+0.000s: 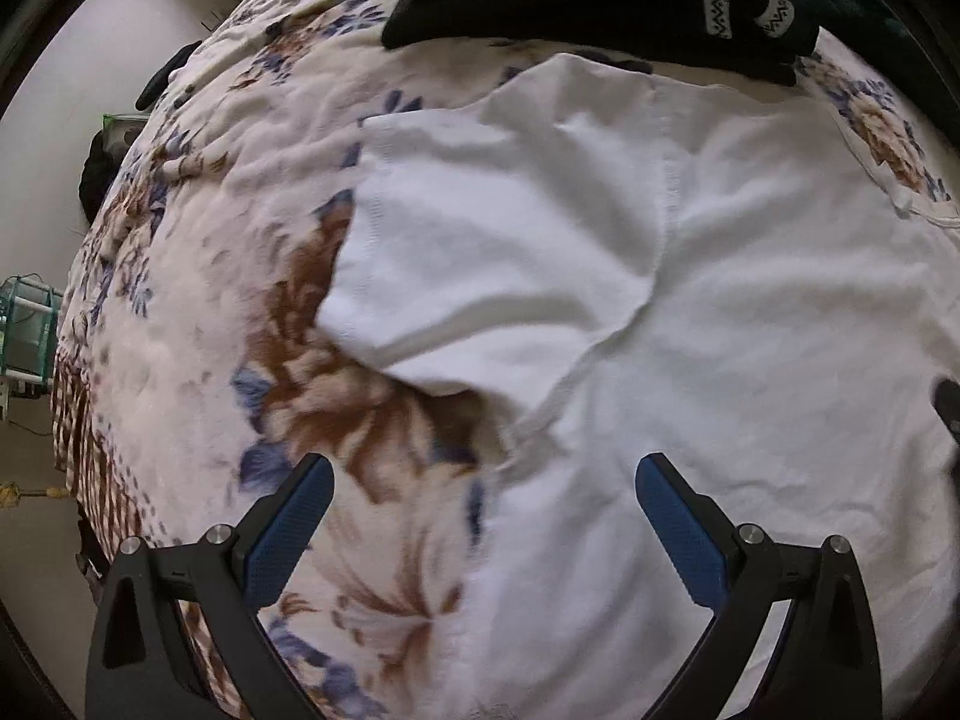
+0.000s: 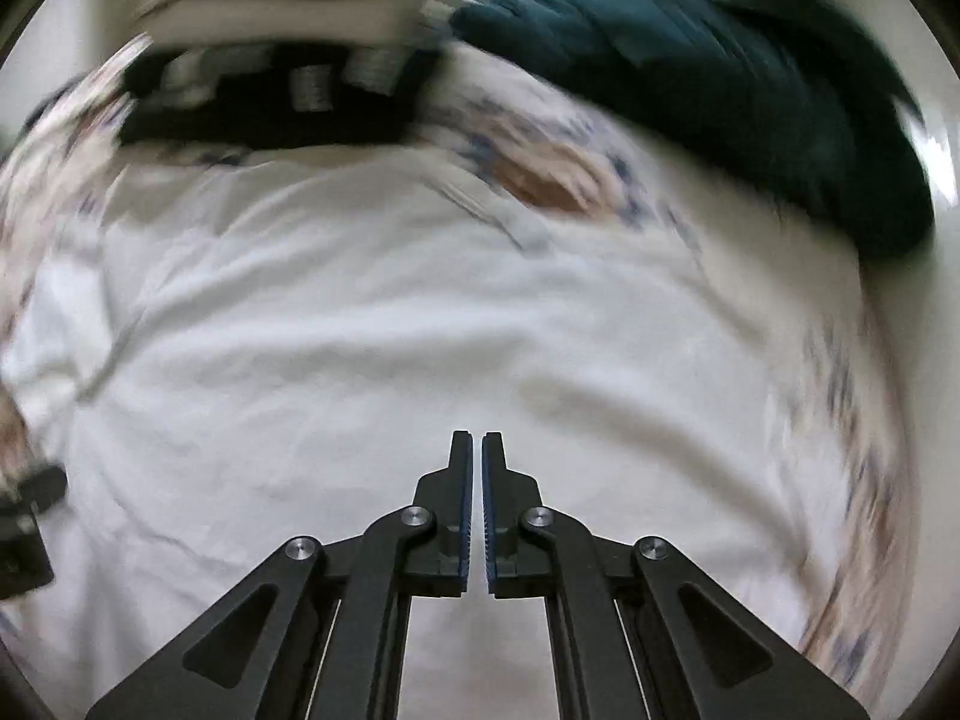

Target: Fold small clothes

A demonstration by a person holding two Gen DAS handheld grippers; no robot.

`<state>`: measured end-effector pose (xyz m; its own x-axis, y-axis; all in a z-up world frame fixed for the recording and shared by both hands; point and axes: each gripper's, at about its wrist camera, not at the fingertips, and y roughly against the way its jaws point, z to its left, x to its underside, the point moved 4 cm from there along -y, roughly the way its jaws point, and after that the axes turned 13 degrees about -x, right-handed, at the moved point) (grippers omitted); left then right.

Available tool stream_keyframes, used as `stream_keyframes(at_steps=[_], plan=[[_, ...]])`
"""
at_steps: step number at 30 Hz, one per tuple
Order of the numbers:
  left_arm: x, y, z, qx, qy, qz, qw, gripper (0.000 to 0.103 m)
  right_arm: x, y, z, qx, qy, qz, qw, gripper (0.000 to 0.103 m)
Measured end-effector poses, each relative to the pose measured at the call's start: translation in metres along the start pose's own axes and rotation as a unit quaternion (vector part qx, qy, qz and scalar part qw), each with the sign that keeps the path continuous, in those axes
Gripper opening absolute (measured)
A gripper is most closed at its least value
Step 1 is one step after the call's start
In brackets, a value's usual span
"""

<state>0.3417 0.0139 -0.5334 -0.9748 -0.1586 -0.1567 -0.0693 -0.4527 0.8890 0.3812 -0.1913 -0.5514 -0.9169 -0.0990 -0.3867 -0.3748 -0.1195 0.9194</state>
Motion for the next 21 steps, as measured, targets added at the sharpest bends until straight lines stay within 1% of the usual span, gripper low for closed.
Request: stream_keyframes(at_steps=[1, 2, 3, 4, 5, 6, 7, 9, 10, 12, 14, 15, 16, 17, 18, 19, 20, 21], plan=[[0.001, 0.000, 0.004, -0.001, -0.001, -0.002, 1.0000, 0.103, 0.006, 0.007, -0.027, -0.027, -0.086, 0.012, 0.996, 0.012], [0.001, 0.000, 0.005, 0.001, -0.004, -0.004, 1.0000, 0.103, 0.011, 0.014, -0.052, -0.041, -0.156, 0.014, 0.987, 0.035], [-0.001, 0.000, 0.004, 0.002, -0.009, -0.008, 0.9999, 0.103, 0.019, 0.024, -0.083, -0.054, -0.235, 0.012, 0.970, 0.057], [0.000, 0.003, 0.001, 0.001, -0.012, -0.011, 0.9999, 0.103, 0.027, 0.034, -0.111, -0.060, -0.297, 0.000, 0.953, 0.060], [-0.001, 0.007, -0.005, 0.004, -0.018, -0.018, 0.9997, 0.103, 0.035, 0.048, -0.141, -0.050, -0.353, -0.021, 0.934, 0.060], [-0.001, 0.011, -0.009, 0.007, -0.021, -0.023, 0.9995, 0.103, 0.048, 0.065, -0.173, -0.023, -0.391, -0.043, 0.919, 0.060], [-0.003, 0.015, -0.013, 0.010, -0.024, -0.027, 0.9993, 0.103, 0.053, 0.077, -0.193, 0.007, -0.393, -0.051, 0.918, 0.060], [-0.008, 0.020, -0.024, 0.023, -0.031, -0.029, 0.9988, 0.103, 0.057, 0.087, -0.218, 0.057, -0.369, -0.050, 0.926, 0.060], [-0.009, 0.023, -0.032, 0.030, -0.035, -0.029, 0.9985, 0.103, 0.057, 0.088, -0.230, 0.056, -0.367, -0.055, 0.927, 0.060], [-0.010, 0.031, -0.049, 0.041, -0.045, -0.034, 0.9976, 0.103, 0.056, 0.079, -0.253, 0.042, -0.387, -0.053, 0.920, 0.060], [-0.011, 0.038, -0.061, 0.045, -0.054, -0.040, 0.9967, 0.103, 0.056, 0.058, -0.276, 0.033, -0.403, -0.030, 0.914, 0.060], [-0.012, 0.042, -0.066, 0.048, -0.056, -0.044, 0.9963, 0.103, 0.046, 0.048, -0.286, 0.027, -0.408, -0.024, 0.912, 0.059], [-0.012, 0.046, -0.071, 0.051, -0.058, -0.044, 0.9961, 0.103, 0.049, 0.039, -0.290, 0.017, -0.411, -0.015, 0.912, 0.052], [-0.012, 0.048, -0.075, 0.053, -0.059, -0.044, 0.9958, 0.103, 0.045, 0.036, -0.293, 0.011, -0.410, -0.021, 0.912, 0.025], [-0.013, 0.049, -0.077, 0.055, -0.060, -0.045, 0.9957, 0.103, 0.044, 0.037, -0.292, 0.008, -0.404, -0.030, 0.914, 0.010], [-0.013, 0.051, -0.079, 0.057, -0.061, -0.045, 0.9955, 0.103, 0.044, 0.040, -0.287, 0.014, -0.390, -0.037, 0.920, 0.010], [-0.013, 0.053, -0.081, 0.058, -0.062, -0.046, 0.9953, 0.103, 0.043, 0.045, -0.279, 0.015, -0.374, -0.051, 0.926, 0.006], [-0.013, 0.055, -0.082, 0.058, -0.063, -0.048, 0.9952, 0.103, 0.044, 0.052, -0.269, 0.017, -0.358, -0.064, 0.931, 0.006]])
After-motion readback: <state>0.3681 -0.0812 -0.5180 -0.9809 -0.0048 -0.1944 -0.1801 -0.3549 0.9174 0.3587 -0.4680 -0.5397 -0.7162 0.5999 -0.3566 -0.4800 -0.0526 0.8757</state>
